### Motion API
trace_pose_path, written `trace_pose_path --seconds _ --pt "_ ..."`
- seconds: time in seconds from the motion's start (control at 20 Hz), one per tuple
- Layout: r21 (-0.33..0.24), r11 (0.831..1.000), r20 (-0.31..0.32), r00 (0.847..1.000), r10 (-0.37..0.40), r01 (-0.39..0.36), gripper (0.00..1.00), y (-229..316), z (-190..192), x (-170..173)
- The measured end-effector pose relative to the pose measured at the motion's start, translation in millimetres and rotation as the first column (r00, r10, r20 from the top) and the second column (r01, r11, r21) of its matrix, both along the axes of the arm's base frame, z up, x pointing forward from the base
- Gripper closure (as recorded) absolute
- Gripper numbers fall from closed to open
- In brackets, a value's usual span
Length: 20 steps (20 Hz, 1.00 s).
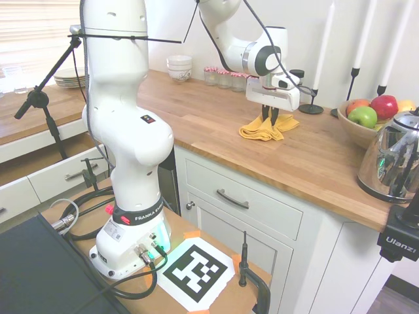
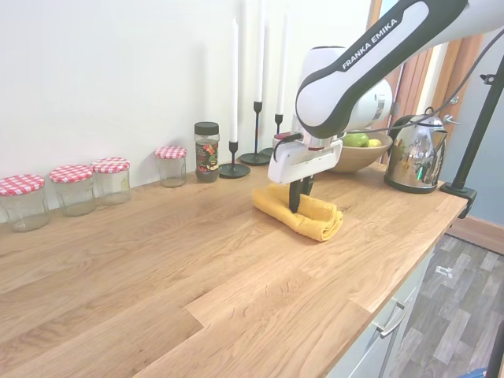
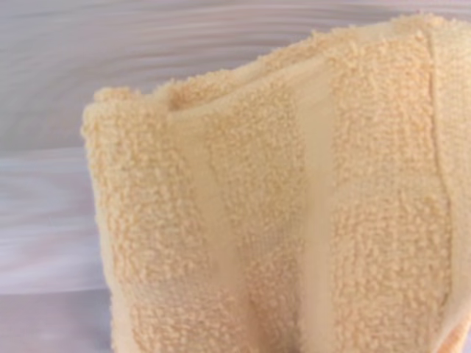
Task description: Wipe the counter
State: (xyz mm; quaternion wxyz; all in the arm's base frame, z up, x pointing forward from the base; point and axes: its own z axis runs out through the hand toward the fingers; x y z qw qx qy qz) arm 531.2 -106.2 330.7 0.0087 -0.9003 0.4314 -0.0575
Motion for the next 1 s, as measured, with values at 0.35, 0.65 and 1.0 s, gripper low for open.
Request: trace_pose_path --seconds 0.35,0.65,1.0 --pt "0.026 0.998 0.009 0.999 -0.054 0.053 1.00 -52.2 -0.4 -8.9" --pt "0.034 0.996 0.010 0.997 -0.082 0.081 0.00 -65.8 -0.4 -13.3" --pt "0.034 0.995 0.010 0.995 -0.095 0.094 0.00 -71.9 0.7 -15.3"
